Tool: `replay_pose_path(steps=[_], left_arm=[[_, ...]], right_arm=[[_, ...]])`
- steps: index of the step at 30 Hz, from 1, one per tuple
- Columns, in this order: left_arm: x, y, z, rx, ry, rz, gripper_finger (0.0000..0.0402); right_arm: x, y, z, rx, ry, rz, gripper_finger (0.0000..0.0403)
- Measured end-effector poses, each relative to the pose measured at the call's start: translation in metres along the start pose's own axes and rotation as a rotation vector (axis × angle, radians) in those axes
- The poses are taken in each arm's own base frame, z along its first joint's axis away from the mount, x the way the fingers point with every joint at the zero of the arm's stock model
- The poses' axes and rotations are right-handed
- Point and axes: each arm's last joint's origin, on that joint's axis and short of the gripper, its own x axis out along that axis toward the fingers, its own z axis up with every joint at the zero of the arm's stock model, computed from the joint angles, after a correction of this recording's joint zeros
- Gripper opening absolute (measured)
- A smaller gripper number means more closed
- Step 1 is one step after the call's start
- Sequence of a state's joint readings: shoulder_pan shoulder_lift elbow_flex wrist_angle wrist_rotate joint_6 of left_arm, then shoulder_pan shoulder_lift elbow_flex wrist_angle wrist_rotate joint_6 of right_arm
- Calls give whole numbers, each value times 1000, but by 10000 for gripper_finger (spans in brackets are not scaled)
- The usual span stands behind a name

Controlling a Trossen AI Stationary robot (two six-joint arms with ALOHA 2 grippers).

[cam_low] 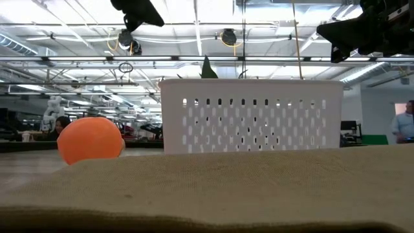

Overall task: Pick and placing Produce into tupperware
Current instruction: Put the brown potato into the white basket

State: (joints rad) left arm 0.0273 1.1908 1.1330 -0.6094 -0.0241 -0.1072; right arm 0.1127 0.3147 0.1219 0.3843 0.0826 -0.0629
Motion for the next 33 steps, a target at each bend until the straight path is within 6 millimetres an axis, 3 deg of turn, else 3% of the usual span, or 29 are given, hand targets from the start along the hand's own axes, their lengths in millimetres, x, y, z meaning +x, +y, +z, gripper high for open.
replay_pose_path(steps=[10,17,22,33], left_arm=[[23,-7,14,-19,318,-116,0],[36,-11,10,7,587,-152,1],[39,-17,10,112,620,-200,1],[37,-30,8,562,569,-353,0]], right_arm=[[0,0,0,27,2,0,0],[0,0,0,28,4,0,0],[0,0,-1,26,9,0,0],[0,0,-1,24,13,0,0]])
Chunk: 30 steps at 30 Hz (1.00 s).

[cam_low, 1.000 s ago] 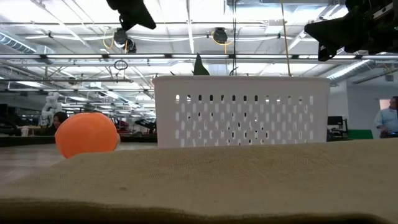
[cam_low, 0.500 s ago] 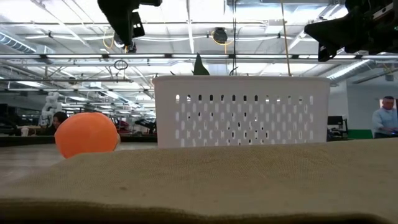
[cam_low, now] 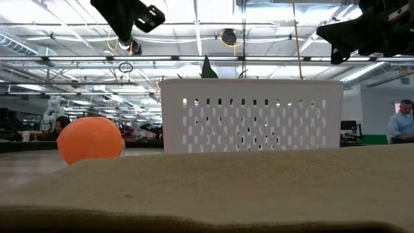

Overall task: Pick and placing Produce into tupperware
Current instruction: Put the brown potato into the white basket

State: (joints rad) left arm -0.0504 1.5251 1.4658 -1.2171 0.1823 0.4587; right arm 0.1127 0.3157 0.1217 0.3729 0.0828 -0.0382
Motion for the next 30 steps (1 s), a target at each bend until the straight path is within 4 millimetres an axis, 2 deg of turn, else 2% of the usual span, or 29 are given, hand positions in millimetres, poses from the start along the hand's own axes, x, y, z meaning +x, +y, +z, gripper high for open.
replay_pose_path(steps=[5,15,23,30], left_arm=[[0,0,0,131,43,73,4],[0,0,0,184,56,87,12],[1,1,0,191,57,98,62],[1,1,2,142,33,98,130]], right_arm=[[0,0,0,-1,4,0,0],[0,0,-3,-5,29,1,0],[0,0,-5,-5,50,2,0],[0,0,-6,-5,58,2,0]])
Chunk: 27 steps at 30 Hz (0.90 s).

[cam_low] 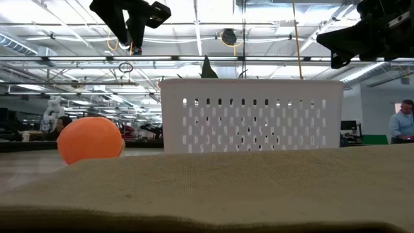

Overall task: Pick and placing Produce into tupperware
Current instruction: Put the brown potato into the white basket

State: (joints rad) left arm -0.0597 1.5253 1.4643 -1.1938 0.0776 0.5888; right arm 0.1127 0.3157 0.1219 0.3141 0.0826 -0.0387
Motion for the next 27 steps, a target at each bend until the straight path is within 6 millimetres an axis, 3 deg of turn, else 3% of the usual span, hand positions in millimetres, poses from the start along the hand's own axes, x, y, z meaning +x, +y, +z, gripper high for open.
replay_pose_path(steps=[13,27], left_arm=[[4,-2,8,36,-49,-17,276],[59,-6,23,129,141,-119,299]], right_arm=[[0,0,-1,0,5,0,0],[0,0,-3,-2,33,1,0]])
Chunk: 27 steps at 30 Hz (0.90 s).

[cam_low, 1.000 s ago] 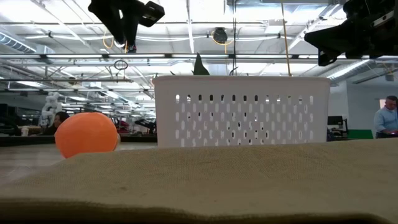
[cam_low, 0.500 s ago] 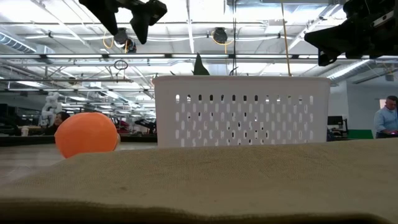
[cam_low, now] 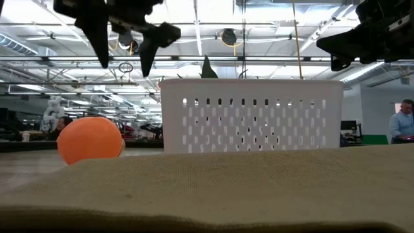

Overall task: Pick and placing Produce into tupperware
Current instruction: Put the brown potato into the white basket

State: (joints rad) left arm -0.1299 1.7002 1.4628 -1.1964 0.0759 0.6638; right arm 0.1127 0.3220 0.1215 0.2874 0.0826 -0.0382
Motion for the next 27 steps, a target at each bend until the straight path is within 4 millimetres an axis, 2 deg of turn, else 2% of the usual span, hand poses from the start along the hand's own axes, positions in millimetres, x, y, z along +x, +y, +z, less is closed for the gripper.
replay_pose_path(steps=[7,11,17,27], left_arm=[[25,5,2,55,85,-72,283],[36,6,-5,58,107,-104,281],[56,8,-21,2,86,-142,283],[76,8,-23,101,33,-108,283]], right_arm=[[0,0,0,0,2,0,0],[0,0,-1,0,8,0,0],[0,0,-1,-1,9,1,0],[0,0,-1,-3,9,0,0]])
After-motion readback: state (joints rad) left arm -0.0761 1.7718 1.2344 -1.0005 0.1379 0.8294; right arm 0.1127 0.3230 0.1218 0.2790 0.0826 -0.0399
